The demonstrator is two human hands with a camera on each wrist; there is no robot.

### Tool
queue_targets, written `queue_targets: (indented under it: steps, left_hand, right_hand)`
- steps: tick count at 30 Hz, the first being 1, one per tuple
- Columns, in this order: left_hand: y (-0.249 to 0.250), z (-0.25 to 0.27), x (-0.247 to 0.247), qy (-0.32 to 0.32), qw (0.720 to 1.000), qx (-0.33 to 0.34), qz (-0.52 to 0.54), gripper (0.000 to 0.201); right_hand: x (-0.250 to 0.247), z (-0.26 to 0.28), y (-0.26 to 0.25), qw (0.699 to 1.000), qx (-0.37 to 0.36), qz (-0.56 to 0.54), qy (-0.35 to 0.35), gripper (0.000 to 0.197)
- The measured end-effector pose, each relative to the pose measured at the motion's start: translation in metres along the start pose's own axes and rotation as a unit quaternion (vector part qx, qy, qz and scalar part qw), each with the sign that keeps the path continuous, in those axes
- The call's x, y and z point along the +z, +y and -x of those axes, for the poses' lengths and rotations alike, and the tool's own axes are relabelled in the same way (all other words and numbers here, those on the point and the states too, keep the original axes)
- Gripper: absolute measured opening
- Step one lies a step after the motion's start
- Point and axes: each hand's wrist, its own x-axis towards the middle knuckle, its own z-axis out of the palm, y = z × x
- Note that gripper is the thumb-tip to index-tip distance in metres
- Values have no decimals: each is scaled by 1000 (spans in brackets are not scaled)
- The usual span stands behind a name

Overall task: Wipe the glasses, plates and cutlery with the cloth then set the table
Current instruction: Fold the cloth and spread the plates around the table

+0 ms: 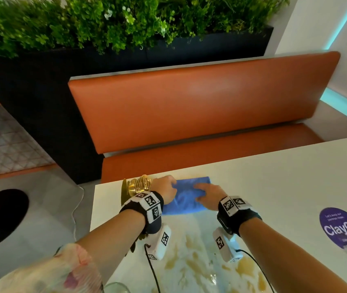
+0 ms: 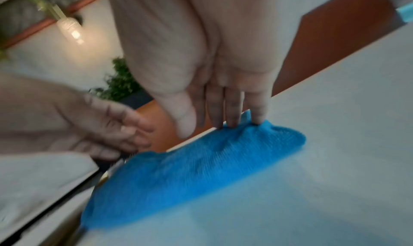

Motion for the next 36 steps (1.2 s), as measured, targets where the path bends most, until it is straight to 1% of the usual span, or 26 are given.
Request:
queue_targets:
  steps: [1, 2, 3, 4, 5, 7, 8, 10, 13, 15, 17, 19, 20, 22, 25, 27, 29, 31, 32, 34, 36]
  left_hand:
    - [2, 2, 4, -39, 997, 26, -69, 11]
    - [4, 2, 9, -66, 990, 28, -122, 19]
    - [6, 5, 10, -88, 984, 19, -154, 25]
    - [8, 5, 11, -99, 981, 11, -168, 30]
    - [10, 5, 12, -101, 979, 8, -177, 32]
    - [14, 6, 9, -88, 982, 6, -164, 28]
    - [17, 7, 6, -83, 984, 9, -158, 29]
    - [25, 12, -3, -70, 988, 28, -134, 37]
    - [52, 34, -15, -46, 991, 58, -115, 32]
    - [72, 53, -19, -37, 990, 89, -100, 34]
    - [90, 75, -12, -16, 993, 118, -25, 31]
    - [104, 99, 5, -18, 988, 145, 57, 27]
    - [110, 111, 16, -19, 985, 149, 81, 25]
    - [122, 134, 43, -45, 985, 143, 84, 25]
    - [138, 168, 85, -95, 985, 145, 26, 34]
    - [142, 184, 114, -130, 980, 148, -39, 36]
    - [142, 195, 145, -164, 976, 124, -71, 37]
    - [141, 205, 170, -186, 971, 110, -101, 37]
    - [139, 205, 183, -193, 969, 108, -108, 37]
    - [137, 209, 199, -197, 971, 75, -111, 37]
    - [134, 211, 209, -182, 975, 42, -118, 40]
  right_hand:
    - [3, 3, 0, 999, -13, 34, -19, 51]
    - [8, 1, 2, 998, -26, 39, -28, 48]
    - [10, 2, 3, 998, -34, 46, -33, 48]
    - [11, 3, 5, 998, -28, 46, -34, 50]
    - [11, 3, 9, 999, -26, 38, -21, 52]
    - [0, 14, 11, 1000, -9, 12, 4, 53]
    - [-6, 22, 14, 1000, -6, 6, 18, 51]
    - [-23, 40, 21, 999, -11, -7, 49, 46]
    - [-46, 80, 36, 998, -2, -18, 63, 38]
    - [-57, 111, 52, 992, 18, -92, 88, 31]
    - [-62, 146, 71, 982, 28, -142, 117, 28]
    - [-59, 181, 94, 974, 46, -178, 130, 27]
    - [-55, 196, 108, 969, 65, -193, 143, 26]
    - [-43, 223, 137, 957, 115, -209, 168, 25]
    - [-20, 259, 184, 952, 182, -174, 172, 27]
    - [-4, 279, 208, 957, 225, -122, 140, 33]
    - [15, 294, 233, 954, 269, -71, 112, 40]
    - [34, 302, 259, 943, 308, -49, 118, 45]
    - [42, 304, 270, 938, 323, -48, 120, 46]
    - [56, 305, 287, 929, 348, -65, 107, 47]
    - [65, 305, 297, 930, 349, -79, 81, 45]
